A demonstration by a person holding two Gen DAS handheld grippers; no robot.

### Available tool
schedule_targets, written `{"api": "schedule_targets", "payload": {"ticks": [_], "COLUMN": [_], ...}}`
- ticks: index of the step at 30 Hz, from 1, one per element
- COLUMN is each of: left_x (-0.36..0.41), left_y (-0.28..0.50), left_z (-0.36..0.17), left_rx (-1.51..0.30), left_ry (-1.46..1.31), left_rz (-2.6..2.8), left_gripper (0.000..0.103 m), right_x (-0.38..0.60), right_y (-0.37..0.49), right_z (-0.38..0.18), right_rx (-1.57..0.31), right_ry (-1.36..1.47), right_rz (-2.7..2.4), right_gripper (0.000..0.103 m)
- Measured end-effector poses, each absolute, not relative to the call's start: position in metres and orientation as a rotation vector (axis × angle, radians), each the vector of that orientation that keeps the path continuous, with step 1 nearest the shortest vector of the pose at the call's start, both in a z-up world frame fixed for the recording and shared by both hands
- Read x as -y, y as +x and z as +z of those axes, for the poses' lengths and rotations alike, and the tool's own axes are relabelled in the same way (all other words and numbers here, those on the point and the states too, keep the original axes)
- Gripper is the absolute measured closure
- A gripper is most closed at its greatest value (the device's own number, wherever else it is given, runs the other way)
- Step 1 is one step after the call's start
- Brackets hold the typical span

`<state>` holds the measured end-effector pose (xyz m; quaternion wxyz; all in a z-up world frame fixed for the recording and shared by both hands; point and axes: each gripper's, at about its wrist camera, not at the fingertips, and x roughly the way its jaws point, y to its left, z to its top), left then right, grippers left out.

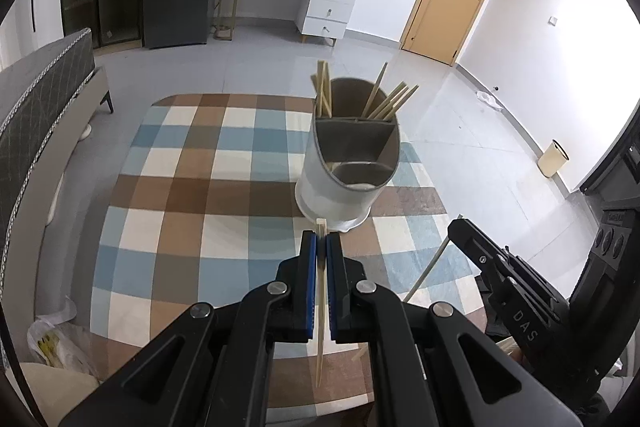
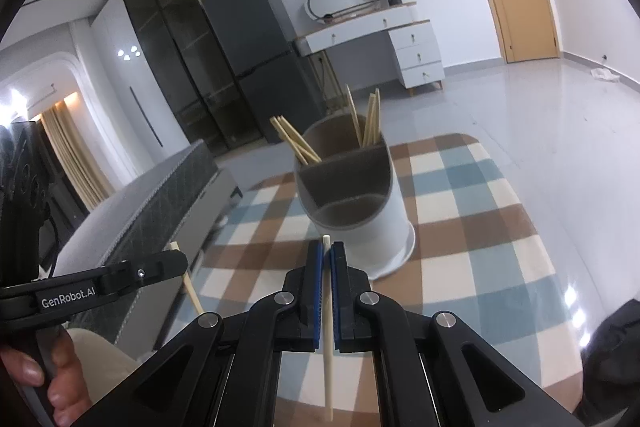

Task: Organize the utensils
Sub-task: 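Lower both held chopsticks into the holder compartments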

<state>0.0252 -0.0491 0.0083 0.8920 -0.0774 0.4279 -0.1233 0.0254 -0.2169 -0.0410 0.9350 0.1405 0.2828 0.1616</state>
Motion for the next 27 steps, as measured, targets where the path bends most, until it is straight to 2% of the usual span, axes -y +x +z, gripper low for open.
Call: {"api": "schedule_targets", "payload": {"ticks": [11, 21, 27], "left_x": [0.059, 0.066, 0.063], "left_y": [0.052, 0.107, 0.146], "left_z": [0.065, 0.113, 0.127], "left_rx": [-0.802, -0.716, -0.645], "left_ry": [-0.150, -0.135, -0.152], "left_rz": [-0.275, -0.281, -0.295], "left_gripper": [0.103, 0.103, 0.103], "right_x": [0.228, 0.233, 0.225], "right_y": [0.041, 0.101, 0.142], "right_z": [0.016, 0.093, 0.117], "right_rx": [-0.459, -0.357, -0.310], "right_ry": [0.281, 0.265, 0.244], "right_rz": [0.362, 0.372, 0.384], "right_gripper": [0.100, 0.100, 0.100]}}
